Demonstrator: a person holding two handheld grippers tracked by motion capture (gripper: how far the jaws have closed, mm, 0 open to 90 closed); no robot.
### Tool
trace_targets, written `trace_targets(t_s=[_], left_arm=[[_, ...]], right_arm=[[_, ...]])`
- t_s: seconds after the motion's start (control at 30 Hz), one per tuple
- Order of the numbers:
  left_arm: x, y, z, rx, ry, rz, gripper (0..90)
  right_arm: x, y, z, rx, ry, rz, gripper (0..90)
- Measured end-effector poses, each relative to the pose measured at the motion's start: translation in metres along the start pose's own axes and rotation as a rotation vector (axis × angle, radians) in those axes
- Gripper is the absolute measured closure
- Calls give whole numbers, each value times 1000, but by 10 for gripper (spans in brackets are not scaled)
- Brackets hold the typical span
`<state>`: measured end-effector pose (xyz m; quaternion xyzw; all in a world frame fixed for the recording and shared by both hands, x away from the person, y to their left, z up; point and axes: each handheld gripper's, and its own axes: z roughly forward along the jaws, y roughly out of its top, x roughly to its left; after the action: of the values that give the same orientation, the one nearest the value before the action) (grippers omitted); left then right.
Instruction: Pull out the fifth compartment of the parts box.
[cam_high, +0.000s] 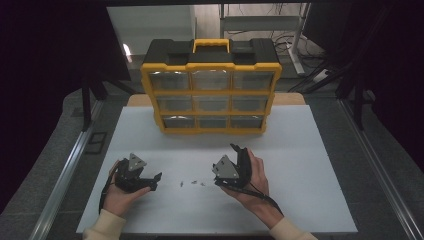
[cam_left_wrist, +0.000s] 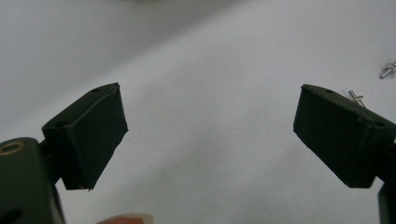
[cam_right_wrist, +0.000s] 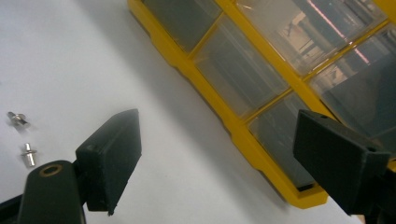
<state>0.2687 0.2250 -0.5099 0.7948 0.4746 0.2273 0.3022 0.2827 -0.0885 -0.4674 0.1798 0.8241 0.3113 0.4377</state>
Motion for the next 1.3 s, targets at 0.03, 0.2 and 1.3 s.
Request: trace_targets(t_s=[0.03,0.2,1.3], left_arm=[[0,0,0,0,0,0,100],[0,0,0,-2,1,-1,100],[0,0,0,0,1,4,101]], right_arm=[[0,0,0,0,-5,-6,160],[1,1,0,1,-28,-42,162],[7,9,5,-6,-143,-214,175]])
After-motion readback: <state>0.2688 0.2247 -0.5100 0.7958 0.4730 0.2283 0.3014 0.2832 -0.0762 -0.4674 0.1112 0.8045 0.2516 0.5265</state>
